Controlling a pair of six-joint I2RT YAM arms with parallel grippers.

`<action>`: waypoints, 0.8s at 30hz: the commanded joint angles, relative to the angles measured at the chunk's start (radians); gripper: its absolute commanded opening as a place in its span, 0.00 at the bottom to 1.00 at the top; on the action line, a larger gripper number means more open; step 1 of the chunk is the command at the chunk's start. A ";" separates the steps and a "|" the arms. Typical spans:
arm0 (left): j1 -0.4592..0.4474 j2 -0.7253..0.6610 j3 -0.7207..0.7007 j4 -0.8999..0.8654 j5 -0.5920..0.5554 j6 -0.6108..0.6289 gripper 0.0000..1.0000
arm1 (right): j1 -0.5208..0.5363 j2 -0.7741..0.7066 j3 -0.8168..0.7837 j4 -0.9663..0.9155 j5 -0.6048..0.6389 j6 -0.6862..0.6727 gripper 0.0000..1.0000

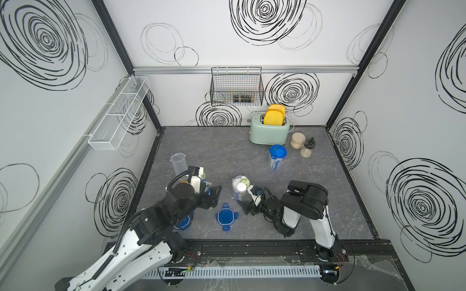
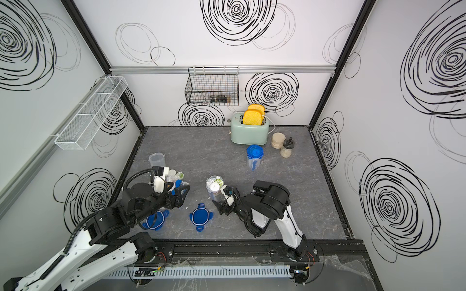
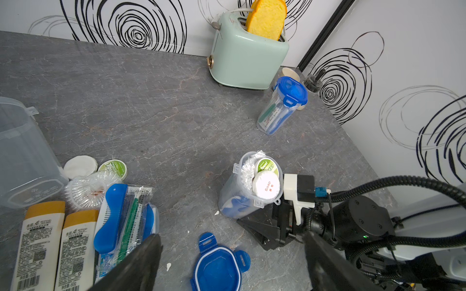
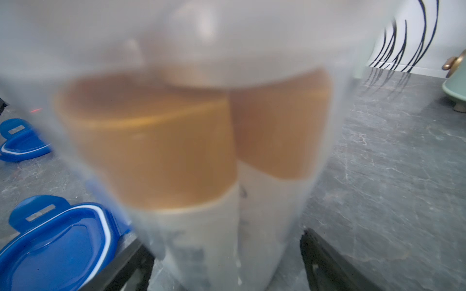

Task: Take out toiletry kits
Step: Pick up the container from the center of the board.

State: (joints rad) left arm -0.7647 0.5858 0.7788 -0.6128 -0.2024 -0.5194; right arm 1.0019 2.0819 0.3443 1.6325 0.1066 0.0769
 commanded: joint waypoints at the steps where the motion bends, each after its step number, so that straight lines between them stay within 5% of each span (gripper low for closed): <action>1: 0.006 0.008 -0.007 0.028 -0.005 0.012 0.93 | 0.001 0.011 0.022 0.210 0.003 -0.040 0.97; 13: 0.007 0.014 -0.009 0.028 -0.004 0.012 0.94 | -0.049 0.043 0.118 0.228 -0.035 -0.040 0.99; 24: 0.012 0.019 -0.009 0.031 0.000 0.015 0.95 | -0.084 0.025 0.130 0.228 -0.142 0.002 0.73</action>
State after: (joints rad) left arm -0.7605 0.6014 0.7757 -0.6125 -0.2020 -0.5194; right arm 0.9272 2.1265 0.4759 1.6325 0.0055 0.0772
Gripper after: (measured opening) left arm 0.945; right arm 0.748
